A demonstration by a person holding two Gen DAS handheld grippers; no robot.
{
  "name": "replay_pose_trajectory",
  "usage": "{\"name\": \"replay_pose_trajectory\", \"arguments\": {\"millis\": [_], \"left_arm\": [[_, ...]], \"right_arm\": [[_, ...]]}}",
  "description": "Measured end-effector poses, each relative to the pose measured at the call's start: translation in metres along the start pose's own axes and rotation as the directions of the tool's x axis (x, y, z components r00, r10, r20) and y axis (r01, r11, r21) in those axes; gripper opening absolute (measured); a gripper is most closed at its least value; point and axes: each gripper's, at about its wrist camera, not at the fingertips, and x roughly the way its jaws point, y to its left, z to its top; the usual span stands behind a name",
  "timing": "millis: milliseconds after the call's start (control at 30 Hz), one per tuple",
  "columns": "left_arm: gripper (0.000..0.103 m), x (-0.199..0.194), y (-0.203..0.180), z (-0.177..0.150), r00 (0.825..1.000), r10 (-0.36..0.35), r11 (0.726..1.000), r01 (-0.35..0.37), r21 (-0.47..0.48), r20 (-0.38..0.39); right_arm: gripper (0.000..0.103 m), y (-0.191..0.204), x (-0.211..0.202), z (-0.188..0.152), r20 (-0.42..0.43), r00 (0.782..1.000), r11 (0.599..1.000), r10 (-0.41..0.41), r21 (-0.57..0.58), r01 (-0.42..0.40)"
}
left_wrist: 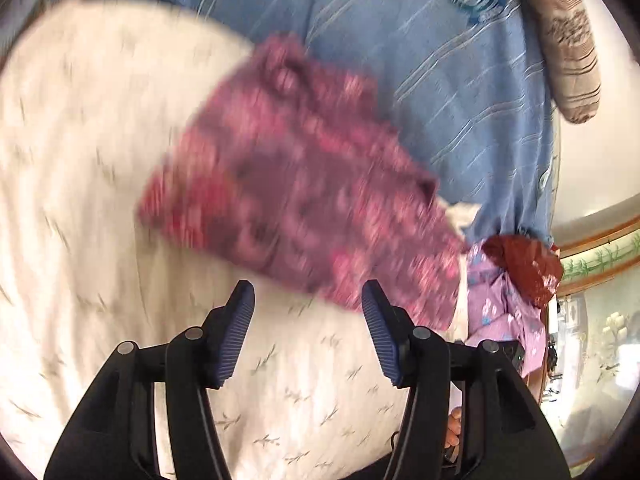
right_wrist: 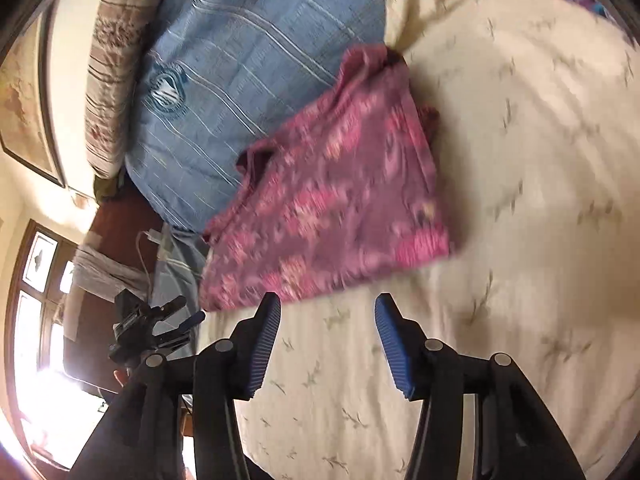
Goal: Fold small clothes
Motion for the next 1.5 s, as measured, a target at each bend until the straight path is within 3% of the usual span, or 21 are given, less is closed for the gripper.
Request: {"name": "replay_pose_trajectory", "arguments": {"millis": [100, 267, 333, 400, 433, 467, 500, 533, 700, 833, 933, 1067, 1200, 1333, 1400, 1467, 1500], "left_arm": [[0.055, 0.019, 0.015, 0.006, 1.0, 0.003, 0.997, -0.004, -0.075, -0.019], [0.055, 0.032, 0.02, 0.03, 0.999, -0.003, 0.99, 0.008, -0.144, 0.036], [0.06, 0.043, 0.018, 0.044, 0.998, -0.009, 0.985, 0.019, -0.172, 0.058], [0.063, 0.051, 0.02, 0.054, 0.994, -0.041, 0.974, 0.062, -0.217, 0.1], [0.063, 0.053, 0.019, 0.056, 0.992, -0.046, 0.969, 0.072, -0.235, 0.113], [0.058, 0.054, 0.018, 0.056, 0.992, -0.046, 0.967, 0.074, -0.242, 0.121], [0.03, 0.052, 0.014, 0.054, 0.991, -0.015, 0.97, 0.046, -0.237, 0.13], [0.011, 0.049, 0.011, 0.051, 0.991, 0.011, 0.976, 0.019, -0.218, 0.134], [0.005, 0.019, 0.001, 0.024, 0.971, 0.128, 0.981, -0.094, -0.169, 0.201], [0.005, -0.017, 0.006, -0.006, 0.956, 0.194, 0.972, -0.156, -0.176, 0.222], [0.005, -0.044, 0.014, -0.032, 0.954, 0.209, 0.969, -0.171, -0.178, 0.217], [0.005, -0.07, 0.013, -0.079, 0.95, 0.237, 0.97, -0.22, -0.105, 0.203], [0.005, -0.079, 0.035, -0.118, 0.96, 0.239, 0.971, -0.233, -0.061, 0.147], [0.005, -0.081, 0.044, -0.111, 0.97, 0.209, 0.977, -0.201, -0.072, 0.126], [0.006, -0.09, 0.031, -0.1, 0.962, 0.215, 0.977, -0.213, -0.029, 0.17], [0.018, -0.092, 0.012, -0.085, 0.956, 0.218, 0.973, -0.23, 0.037, 0.197], [0.038, -0.095, 0.008, -0.083, 0.956, 0.215, 0.972, -0.23, 0.052, 0.201]], "right_arm": [[0.052, -0.012, 0.017, -0.001, 0.009, 1.0, 0.993, 0.007, 0.115, -0.008], [0.052, -0.021, 0.023, 0.02, 0.167, 0.986, 0.986, -0.023, 0.169, -0.006], [0.052, -0.023, 0.03, 0.026, 0.21, 0.977, 0.98, -0.023, 0.199, -0.019], [0.046, -0.018, 0.039, 0.035, 0.237, 0.971, 0.981, -0.041, 0.195, -0.006], [0.038, -0.017, 0.044, 0.039, 0.234, 0.971, 0.981, -0.049, 0.196, 0.002], [0.004, -0.017, 0.051, 0.044, 0.212, 0.976, 0.978, -0.054, 0.207, 0.009], [0.004, -0.017, 0.053, 0.046, 0.203, 0.978, 0.977, -0.048, 0.215, 0.003], [0.004, -0.018, 0.051, 0.047, 0.209, 0.977, 0.974, -0.041, 0.225, -0.007], [0.004, -0.004, 0.022, 0.036, 0.195, 0.981, 0.987, 0.015, 0.155, -0.046], [0.004, 0.007, -0.004, 0.009, 0.165, 0.983, 0.988, 0.076, 0.12, -0.097], [0.004, 0.014, -0.024, -0.019, 0.14, 0.984, 0.987, 0.11, 0.104, -0.125], [0.004, 0.009, -0.06, -0.064, 0.097, 0.985, 0.978, 0.142, 0.138, -0.155], [0.005, -0.024, -0.082, -0.109, 0.042, 0.997, 0.974, 0.068, 0.211, -0.075], [0.017, -0.055, -0.072, -0.118, -0.043, 0.999, 0.955, -0.019, 0.295, 0.031], [0.019, -0.049, -0.08, -0.113, -0.018, 0.999, 0.959, -0.03, 0.282, 0.034], [0.022, -0.031, -0.103, -0.098, 0.077, 0.988, 0.972, -0.132, 0.204, 0.114], [0.024, -0.023, -0.113, -0.092, 0.131, 0.976, 0.972, -0.173, 0.181, 0.148]]}}
